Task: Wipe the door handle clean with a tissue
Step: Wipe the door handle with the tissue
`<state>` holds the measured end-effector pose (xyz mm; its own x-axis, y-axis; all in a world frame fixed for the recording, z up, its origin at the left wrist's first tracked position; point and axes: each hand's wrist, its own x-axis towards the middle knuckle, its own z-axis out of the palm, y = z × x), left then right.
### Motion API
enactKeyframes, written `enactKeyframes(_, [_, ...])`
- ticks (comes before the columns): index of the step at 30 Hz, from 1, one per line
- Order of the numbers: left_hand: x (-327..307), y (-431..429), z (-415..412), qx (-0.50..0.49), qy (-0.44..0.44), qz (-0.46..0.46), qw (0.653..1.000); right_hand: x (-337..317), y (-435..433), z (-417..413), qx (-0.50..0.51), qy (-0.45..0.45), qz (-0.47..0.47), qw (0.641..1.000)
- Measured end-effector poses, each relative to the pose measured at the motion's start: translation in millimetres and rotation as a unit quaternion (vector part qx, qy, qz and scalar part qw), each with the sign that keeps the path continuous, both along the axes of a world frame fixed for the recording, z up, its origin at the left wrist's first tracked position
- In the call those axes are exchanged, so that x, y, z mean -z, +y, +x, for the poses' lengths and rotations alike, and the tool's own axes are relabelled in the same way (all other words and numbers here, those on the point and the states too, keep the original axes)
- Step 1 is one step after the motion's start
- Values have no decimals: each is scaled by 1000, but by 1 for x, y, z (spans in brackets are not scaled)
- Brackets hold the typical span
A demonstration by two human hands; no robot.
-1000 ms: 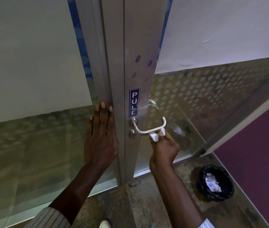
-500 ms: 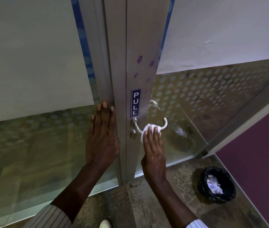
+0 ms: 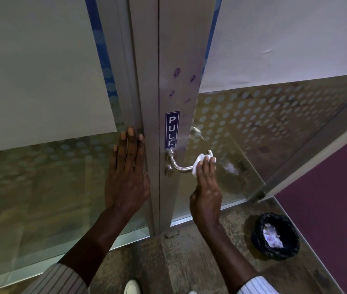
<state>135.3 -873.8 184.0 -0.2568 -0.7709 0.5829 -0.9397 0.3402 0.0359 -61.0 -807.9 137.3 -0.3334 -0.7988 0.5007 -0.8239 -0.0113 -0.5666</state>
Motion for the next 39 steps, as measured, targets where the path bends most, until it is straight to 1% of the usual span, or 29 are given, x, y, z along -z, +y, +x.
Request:
enactKeyframes(4, [1,0,-1,-3,3,-10,1000,-19,-27,-22,45,-123,24,991])
enactKeyframes(6, [2,0,-2,-7,4,-15,1000,-24,-39,-32,89,-225,26,970])
enactKeyframes(7, [2,-1,-2,-8,3,-16,1000,-25,-45,-36,98,-303,16,948])
enactKeyframes(8, [3,-1,-2,-8,1,-15,1000,-27,-50,-38,89,-397,-2,913])
enactKeyframes(10, [5,-2,-1,-7,-2,-15,1000,-31,-54,-42,59,-572,-49,817])
enactKeyframes(11, [5,-3,-1,-6,-3,-16,1000,-31,-54,-43,50,-633,-61,770])
enactKeyframes(12, [5,-3,-1,-6,-3,-18,1000,-31,-52,-43,46,-675,-62,734])
enactKeyframes(13, [5,-4,-1,-6,-2,-19,1000,-30,-49,-41,44,-706,-55,705])
enactKeyframes(15, [7,-4,-1,-8,-3,-18,1000,-26,-42,-33,43,-751,-36,658])
enactKeyframes(18, [9,-4,-2,-8,-2,-17,1000,-25,-31,-5,52,-798,-17,601])
enactKeyframes(22, [9,-5,-3,-10,-5,-17,1000,-25,-23,27,5,-838,20,545])
enactKeyframes(26, [10,-5,0,-13,-13,-15,1000,-28,-25,33,2,-853,51,519])
enactKeyframes(29, [9,-5,1,-11,-10,-17,1000,-27,-23,19,23,-853,37,519])
enactKeyframes(31, [8,-5,2,-7,-9,-17,1000,-25,-22,6,42,-839,7,542])
enactKeyframes(32, [8,-5,2,-6,-9,-16,1000,-24,-22,1,57,-823,-12,565])
enactKeyframes(33, [8,-5,2,-7,-10,-14,1000,-24,-23,-4,75,-796,-33,599])
enactKeyframes(34, [8,-4,2,-7,-10,-12,1000,-25,-23,-8,91,-758,-52,644])
enactKeyframes(36, [7,-4,1,-7,-8,-9,1000,-27,-25,-15,103,-652,-75,747])
enactKeyframes(37, [6,-3,0,-7,-6,-9,1000,-28,-26,-18,105,-585,-69,801])
enactKeyframes(39, [5,-2,-1,-6,-1,-9,1000,-31,-28,-23,110,-399,-21,910])
